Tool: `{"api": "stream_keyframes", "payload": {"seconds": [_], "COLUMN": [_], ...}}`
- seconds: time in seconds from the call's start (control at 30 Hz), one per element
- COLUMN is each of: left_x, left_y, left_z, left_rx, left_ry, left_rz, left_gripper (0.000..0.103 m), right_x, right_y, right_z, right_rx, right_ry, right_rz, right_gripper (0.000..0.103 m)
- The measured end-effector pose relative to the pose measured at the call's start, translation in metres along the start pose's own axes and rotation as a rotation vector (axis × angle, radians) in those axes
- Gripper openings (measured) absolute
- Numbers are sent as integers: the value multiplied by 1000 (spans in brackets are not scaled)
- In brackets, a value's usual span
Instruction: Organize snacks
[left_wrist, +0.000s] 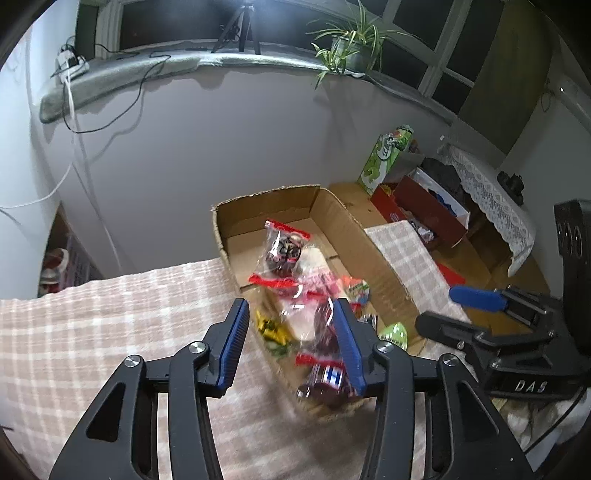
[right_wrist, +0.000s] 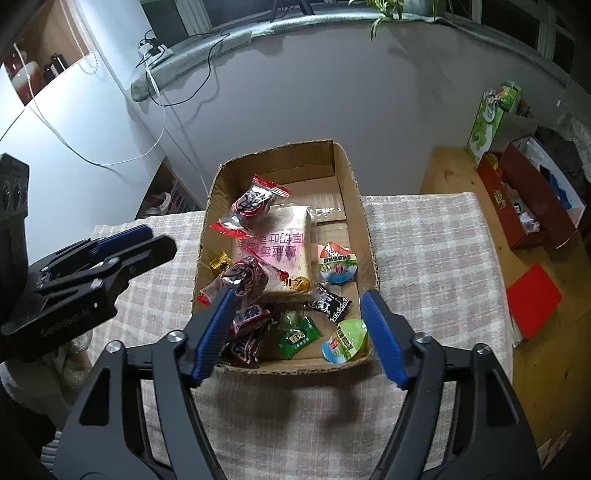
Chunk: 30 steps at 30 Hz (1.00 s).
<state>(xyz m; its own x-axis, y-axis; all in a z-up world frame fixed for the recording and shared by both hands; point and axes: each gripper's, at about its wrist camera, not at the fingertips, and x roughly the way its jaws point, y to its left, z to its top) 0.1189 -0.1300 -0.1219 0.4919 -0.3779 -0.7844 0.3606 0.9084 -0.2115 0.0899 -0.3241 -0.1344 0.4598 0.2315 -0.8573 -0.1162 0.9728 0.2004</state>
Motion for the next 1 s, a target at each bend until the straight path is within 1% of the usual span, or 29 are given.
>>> {"api": "stream_keyframes", "payload": {"seconds": [0.07, 0.1, 0.17, 0.27, 0.37, 0.67, 1.0], "left_x": [-8, -12, -20, -31, -40, -72, -81], "left_y": [0, 0, 1, 1, 1, -2, -4], "left_z": [-4, -6, -10, -15, -20, -40, -49], "left_rx": [3, 3, 1, 2, 1, -31, -46], "left_ry": [-5, -7, -14, -20, -25, -59, -64], "left_rz": [10, 15, 27, 50, 78, 115, 129], "left_gripper": [47, 52, 57, 57, 63, 63, 63], "right_x": [-7, -10, -16, -24, -31, -53, -66], "right_y": [3, 4, 7, 11, 14, 25, 32], "right_z": [-3, -5, -9, -14, -20, -35, -40], "right_rx": [-8, -9, -13, -23, -31, -32, -35], "right_ry": [-9, -13, -20, -29, -36, -95, -118], "right_rz": [-12, -16, -26, -47, -68, -118, -135], "right_gripper": [79, 80, 81, 83, 83, 83, 83]}}
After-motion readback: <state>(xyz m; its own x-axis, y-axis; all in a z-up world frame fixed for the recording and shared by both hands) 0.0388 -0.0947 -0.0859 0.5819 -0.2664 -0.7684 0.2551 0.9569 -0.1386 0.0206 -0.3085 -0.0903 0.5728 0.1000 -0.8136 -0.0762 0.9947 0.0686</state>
